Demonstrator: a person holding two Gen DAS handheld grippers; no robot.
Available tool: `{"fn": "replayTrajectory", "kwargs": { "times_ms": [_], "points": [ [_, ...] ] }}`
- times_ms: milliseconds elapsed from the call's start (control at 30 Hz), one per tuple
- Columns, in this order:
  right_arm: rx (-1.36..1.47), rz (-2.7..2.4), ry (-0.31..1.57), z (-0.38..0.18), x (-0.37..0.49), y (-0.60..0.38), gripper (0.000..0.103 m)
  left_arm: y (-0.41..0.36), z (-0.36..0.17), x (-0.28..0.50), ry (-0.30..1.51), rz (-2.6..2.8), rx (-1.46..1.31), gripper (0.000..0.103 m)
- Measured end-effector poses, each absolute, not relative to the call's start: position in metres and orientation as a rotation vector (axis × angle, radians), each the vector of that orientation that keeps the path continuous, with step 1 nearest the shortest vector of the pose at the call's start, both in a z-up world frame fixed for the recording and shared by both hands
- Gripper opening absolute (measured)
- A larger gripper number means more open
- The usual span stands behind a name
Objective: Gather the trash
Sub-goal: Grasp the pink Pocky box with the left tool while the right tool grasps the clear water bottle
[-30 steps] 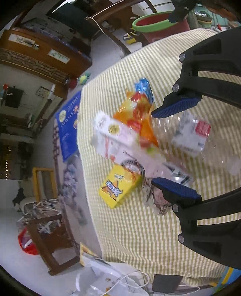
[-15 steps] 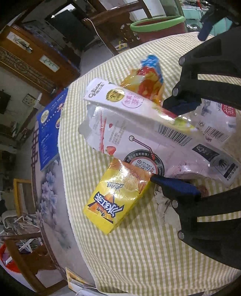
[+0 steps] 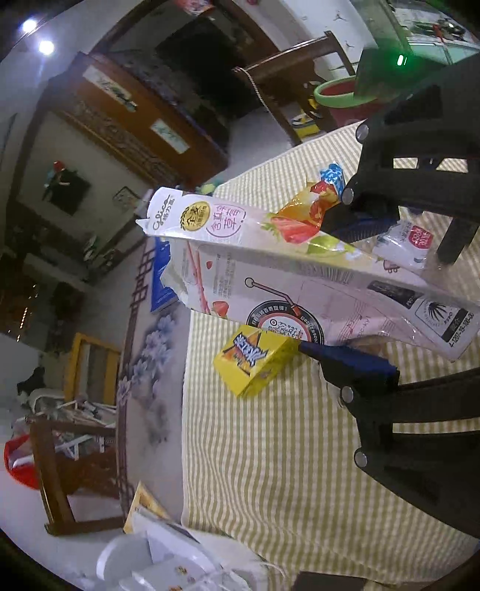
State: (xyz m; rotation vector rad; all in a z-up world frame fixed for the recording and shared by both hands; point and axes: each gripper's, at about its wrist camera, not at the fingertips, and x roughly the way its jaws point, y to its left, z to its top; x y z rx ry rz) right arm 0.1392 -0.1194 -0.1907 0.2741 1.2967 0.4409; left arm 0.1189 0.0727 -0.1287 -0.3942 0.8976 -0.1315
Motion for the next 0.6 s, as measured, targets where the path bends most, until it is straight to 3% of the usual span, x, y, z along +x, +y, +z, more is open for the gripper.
{"fn": "replayTrajectory", "kwargs": {
  "times_ms": [233,367,600],
  "points": [
    [0.185,0.413,1.308,-0.202,0.150,-0.093,0.084,0.078,-0.132,0.106,0.892,-0.107,-0.408,0.048],
    [0.136,0.422,1.319,-0.207,0.152,-0.087,0.056,0.078,-0.133,0.105,0.894,-0.109,-0.411,0.048],
    [0.183,0.463,1.303,-0.198,0.140,-0.104,0.053,0.076,-0.129,0.102,0.889,-0.123,-0.402,0.048]
  ]
}}
